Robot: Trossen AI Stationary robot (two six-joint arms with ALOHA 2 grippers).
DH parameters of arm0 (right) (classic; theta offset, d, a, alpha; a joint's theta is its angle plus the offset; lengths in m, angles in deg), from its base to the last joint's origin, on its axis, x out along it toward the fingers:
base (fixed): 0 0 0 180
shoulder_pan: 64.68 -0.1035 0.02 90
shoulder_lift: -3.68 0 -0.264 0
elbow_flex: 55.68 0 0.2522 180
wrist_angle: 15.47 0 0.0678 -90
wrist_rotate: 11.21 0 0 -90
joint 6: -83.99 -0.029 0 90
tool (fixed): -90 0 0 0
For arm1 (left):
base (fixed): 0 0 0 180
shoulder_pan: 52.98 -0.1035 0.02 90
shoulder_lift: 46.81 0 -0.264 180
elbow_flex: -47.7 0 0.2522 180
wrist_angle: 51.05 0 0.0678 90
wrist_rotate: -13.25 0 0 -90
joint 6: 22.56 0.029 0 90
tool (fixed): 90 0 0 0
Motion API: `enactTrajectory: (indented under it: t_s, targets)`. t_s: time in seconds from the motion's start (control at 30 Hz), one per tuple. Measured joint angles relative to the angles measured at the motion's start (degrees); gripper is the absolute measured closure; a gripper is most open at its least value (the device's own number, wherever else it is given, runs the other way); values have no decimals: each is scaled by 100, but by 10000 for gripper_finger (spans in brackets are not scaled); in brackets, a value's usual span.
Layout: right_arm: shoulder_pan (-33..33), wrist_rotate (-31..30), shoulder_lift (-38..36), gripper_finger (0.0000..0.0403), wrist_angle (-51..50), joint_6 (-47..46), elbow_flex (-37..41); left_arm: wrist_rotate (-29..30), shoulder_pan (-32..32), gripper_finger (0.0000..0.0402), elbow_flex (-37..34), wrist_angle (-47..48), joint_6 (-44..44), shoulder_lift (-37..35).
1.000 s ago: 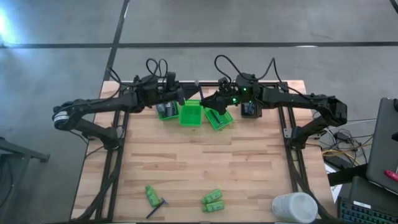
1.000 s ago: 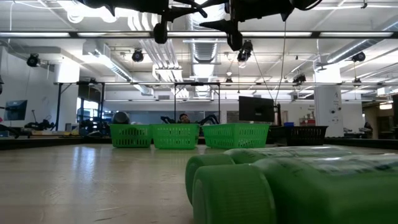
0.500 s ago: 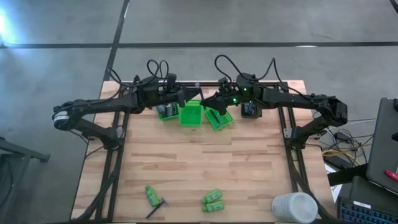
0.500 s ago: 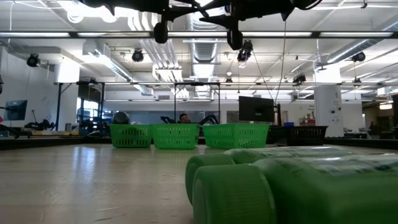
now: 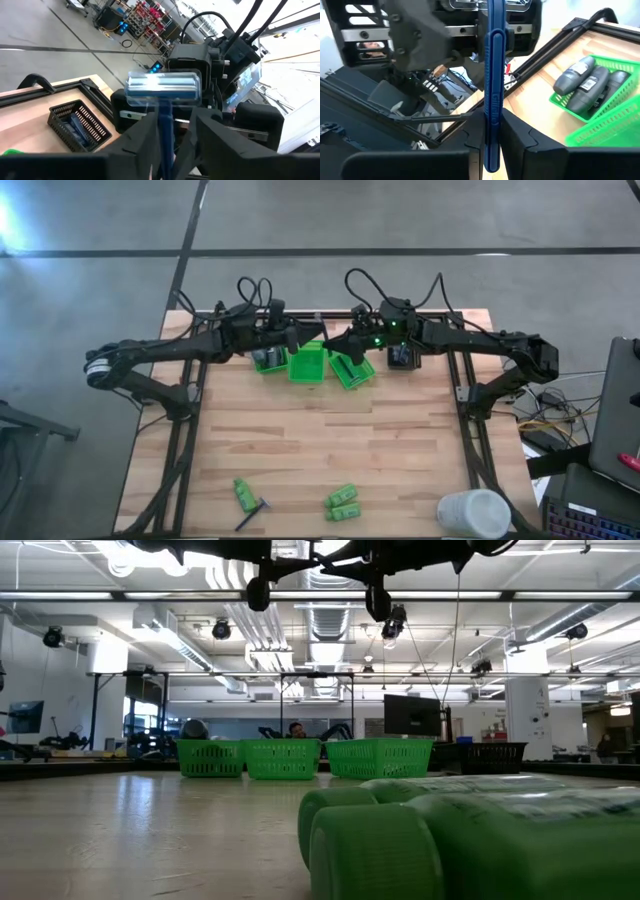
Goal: Pick & Place Travel size toiletries
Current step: Put the razor into the right green bin
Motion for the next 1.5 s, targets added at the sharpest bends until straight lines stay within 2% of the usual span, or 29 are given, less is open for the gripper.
enactTrajectory:
  t_s: [0.2,0.37,0.53,0.7,0.97,1.2,1.4,1.5]
  targets:
    - [115,-407,0,369,-415,-20,0,3,18,182,-2,269,2,0]
    - [349,-718,0,369,-1243,-139,0,3,24,155,-78,825,67,-3]
    - [570,-931,82,369,-2530,-37,0,16,49,152,-433,1287,-46,-98]
    - [558,-960,548,369,-3504,98,24,17,56,153,-666,2094,-152,-372]
    - [478,-1093,1418,369,-3539,-68,0,279,56,156,-883,2163,-168,-858]
    - [558,-1015,1797,366,-3594,-42,2,457,54,156,-907,2190,-127,-1010]
    - [581,-1079,1955,344,-3677,-140,0,464,54,156,-940,2222,-131,-1014]
    - [572,-1313,1936,326,-3719,-140,0,464,54,156,-944,2263,-122,-1014]
